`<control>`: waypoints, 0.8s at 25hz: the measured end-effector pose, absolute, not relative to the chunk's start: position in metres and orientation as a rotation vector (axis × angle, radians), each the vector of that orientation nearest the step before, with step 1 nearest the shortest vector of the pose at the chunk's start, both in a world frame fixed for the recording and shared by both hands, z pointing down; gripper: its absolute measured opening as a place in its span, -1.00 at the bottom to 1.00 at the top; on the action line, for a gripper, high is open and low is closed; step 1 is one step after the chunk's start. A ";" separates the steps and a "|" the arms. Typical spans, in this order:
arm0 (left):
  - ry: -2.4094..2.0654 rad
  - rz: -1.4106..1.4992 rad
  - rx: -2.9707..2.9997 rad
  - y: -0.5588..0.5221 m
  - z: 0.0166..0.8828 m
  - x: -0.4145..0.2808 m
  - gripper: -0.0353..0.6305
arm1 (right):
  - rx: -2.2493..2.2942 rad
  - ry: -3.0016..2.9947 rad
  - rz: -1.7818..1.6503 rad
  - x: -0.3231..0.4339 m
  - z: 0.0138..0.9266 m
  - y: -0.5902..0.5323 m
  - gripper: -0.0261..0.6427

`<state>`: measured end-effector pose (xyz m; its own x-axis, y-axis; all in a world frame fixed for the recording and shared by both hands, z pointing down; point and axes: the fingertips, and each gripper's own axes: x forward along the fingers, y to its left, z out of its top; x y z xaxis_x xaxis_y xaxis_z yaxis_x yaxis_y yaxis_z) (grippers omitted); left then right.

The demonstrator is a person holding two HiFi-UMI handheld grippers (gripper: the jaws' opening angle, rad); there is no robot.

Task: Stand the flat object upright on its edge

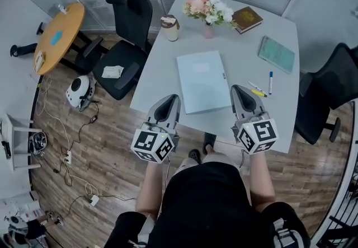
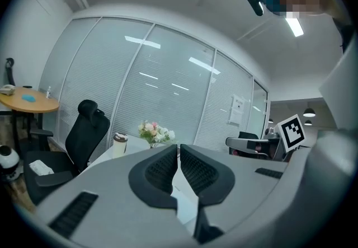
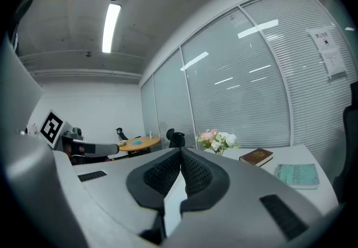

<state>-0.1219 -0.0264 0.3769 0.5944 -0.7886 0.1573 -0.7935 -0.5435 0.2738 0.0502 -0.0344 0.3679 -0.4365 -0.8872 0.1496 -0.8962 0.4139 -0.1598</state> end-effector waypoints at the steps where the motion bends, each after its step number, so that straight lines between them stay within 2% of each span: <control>1: -1.290 0.024 2.507 -0.034 0.378 -0.119 -0.80 | 1.641 -2.608 0.340 0.053 0.369 -0.042 -0.87; 20: -1.392 0.102 2.378 -0.122 0.414 -0.079 -0.79 | 1.483 -2.628 0.484 0.093 0.412 -0.143 -0.87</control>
